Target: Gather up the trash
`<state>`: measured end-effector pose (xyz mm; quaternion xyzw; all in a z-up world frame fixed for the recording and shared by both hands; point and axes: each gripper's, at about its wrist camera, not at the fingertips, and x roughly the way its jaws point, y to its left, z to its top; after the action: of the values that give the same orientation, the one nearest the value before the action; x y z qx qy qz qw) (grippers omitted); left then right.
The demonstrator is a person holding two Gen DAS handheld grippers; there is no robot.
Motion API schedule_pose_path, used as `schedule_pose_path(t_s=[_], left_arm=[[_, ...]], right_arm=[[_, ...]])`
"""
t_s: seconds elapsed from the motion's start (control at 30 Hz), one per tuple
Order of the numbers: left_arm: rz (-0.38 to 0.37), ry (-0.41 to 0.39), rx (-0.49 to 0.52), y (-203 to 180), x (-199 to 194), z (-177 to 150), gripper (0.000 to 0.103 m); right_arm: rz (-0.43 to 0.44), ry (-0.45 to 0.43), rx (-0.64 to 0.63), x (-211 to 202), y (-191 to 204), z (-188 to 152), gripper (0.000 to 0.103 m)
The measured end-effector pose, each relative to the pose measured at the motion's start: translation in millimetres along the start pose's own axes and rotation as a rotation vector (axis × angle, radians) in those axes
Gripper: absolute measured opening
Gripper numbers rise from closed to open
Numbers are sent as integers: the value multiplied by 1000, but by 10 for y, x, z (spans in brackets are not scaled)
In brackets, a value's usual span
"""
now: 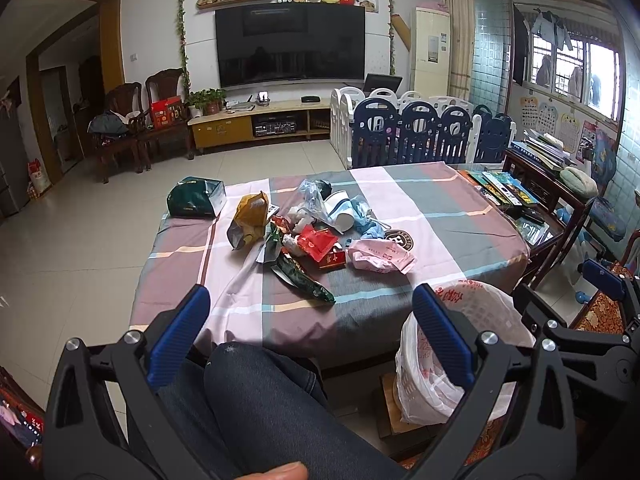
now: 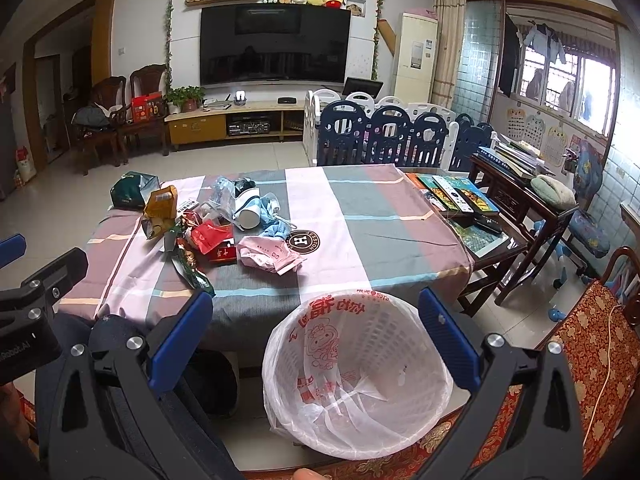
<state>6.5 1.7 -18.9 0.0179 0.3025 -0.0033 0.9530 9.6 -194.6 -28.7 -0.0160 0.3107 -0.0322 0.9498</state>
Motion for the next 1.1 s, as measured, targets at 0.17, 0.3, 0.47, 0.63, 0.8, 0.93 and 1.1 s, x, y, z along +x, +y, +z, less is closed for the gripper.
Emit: schedule_pose_path(t_s=[0.17, 0.3, 0.47, 0.63, 0.8, 0.93, 1.1], left_arm=[[0, 10, 4, -13, 31, -28, 100], [1, 11, 0, -13, 23, -21, 100], [3, 13, -12, 20, -7, 9, 100], [3, 14, -14, 27, -3, 20, 100], [3, 18, -14, 28, -5, 15, 100], [5, 20, -17, 35, -15, 18, 100], [5, 23, -19, 44, -19, 20, 100]], right_arm=[[-7, 10, 11, 25, -44, -13, 100], [-5, 19, 18, 30, -50, -1, 100], [-9, 5, 4, -7, -31, 30, 100], [-7, 7, -2, 1, -21, 18, 100], [-7, 10, -1, 6, -28, 27, 100], [-6, 7, -4, 5, -20, 23, 100], [-5, 6, -7, 14, -17, 20, 100]])
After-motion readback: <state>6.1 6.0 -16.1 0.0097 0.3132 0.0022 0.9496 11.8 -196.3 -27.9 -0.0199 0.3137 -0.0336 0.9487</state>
